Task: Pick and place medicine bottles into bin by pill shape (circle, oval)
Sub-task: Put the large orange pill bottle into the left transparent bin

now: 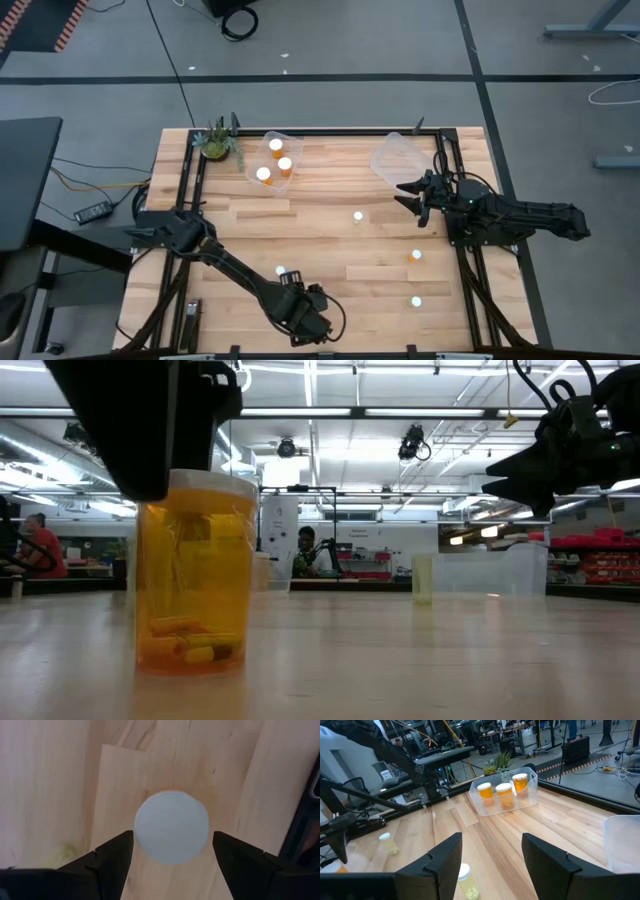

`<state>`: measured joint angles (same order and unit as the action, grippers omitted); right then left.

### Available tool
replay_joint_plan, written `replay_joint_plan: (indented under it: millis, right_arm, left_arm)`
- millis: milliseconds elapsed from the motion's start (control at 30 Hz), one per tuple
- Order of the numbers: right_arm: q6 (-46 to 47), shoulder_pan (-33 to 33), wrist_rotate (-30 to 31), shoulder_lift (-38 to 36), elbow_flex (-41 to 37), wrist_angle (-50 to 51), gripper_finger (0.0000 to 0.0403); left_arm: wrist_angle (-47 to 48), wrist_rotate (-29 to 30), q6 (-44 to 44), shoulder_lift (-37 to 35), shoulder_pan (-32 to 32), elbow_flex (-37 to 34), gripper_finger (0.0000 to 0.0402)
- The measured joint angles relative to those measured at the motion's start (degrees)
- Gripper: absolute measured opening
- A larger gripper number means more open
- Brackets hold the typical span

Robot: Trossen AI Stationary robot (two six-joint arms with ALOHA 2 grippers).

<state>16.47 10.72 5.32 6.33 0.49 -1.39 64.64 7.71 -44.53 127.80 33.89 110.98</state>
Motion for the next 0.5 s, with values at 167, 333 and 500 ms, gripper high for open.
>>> replay_joint_plan:
  millis: [167,333,500]
  right_arm:
    - [0.0,0.0,0.0,0.0,0.0,0.0,0.0214]
    - [0.0,0.0,0.0,0.0,0.0,0.0,0.0214]
    - [0.0,0.0,0.0,0.0,0.0,0.0,0.0214]
  left_arm:
    - [0.0,1.1,1.5,0.7,-0.3,0.0,0.0284]
    - [-0.1,1.7,1.8,1.4,-0.7,0.0,0.0284]
    - [0.3,1.7,1.8,1.8,-1.5,0.0,0.0273]
